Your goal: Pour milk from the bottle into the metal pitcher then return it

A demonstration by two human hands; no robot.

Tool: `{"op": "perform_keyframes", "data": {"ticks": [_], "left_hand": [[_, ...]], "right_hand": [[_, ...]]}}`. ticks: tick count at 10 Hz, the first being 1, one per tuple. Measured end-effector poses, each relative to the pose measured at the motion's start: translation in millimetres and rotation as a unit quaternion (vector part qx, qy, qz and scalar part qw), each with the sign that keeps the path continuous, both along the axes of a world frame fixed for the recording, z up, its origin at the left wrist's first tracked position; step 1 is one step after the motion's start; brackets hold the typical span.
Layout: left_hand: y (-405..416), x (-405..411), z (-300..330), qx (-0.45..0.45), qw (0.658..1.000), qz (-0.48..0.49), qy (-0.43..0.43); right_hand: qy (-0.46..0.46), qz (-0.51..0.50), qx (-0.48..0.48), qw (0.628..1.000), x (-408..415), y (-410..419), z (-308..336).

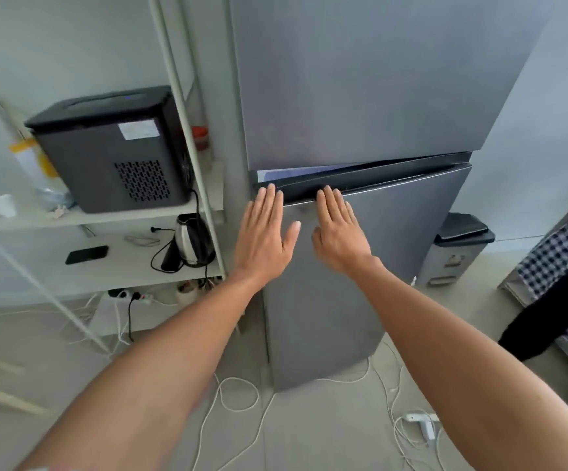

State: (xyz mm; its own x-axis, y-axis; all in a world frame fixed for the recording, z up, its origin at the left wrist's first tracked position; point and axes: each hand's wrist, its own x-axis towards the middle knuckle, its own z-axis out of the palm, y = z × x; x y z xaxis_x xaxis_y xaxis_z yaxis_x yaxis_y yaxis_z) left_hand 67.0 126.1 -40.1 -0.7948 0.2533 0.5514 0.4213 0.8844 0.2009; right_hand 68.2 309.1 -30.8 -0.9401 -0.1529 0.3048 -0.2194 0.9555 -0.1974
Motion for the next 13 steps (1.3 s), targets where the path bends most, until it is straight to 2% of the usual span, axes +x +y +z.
{"op": "perform_keyframes", "data": {"ticks": [1, 3, 5, 10, 11, 12, 13], "left_hand": [[7, -4, -1, -0.079, 0.994, 0.025, -0.07], [10, -23, 10, -0.108, 0.983, 0.065, -0.133], [7, -47, 29, -0.116, 0.97, 0.066, -0.203], [-4, -65, 29, -0.121, 0.973, 0.022, -0.197], [-5, -65, 32, -0.096, 0.976, 0.009, -0.194], [-11, -56, 32, 0.006, 0.989, -0.008, -0.15], [-26, -24, 10, 0.119, 0.98, -0.03, -0.155]], "right_hand": [[-0.019, 0.008, 0.039, 0.999, -9, 2, 5], [-0.051, 0.013, 0.094, 0.994, -32, 3, 15], [-0.084, -0.01, 0.093, 0.992, -51, -10, 22], [-0.087, -0.019, 0.084, 0.992, -62, -18, 18], [-0.091, -0.008, 0.019, 0.996, -54, -17, 27], [-0.035, -0.015, -0.089, 0.995, -34, -15, 38], [0.011, -0.037, -0.206, 0.978, -7, -3, 42]]}}
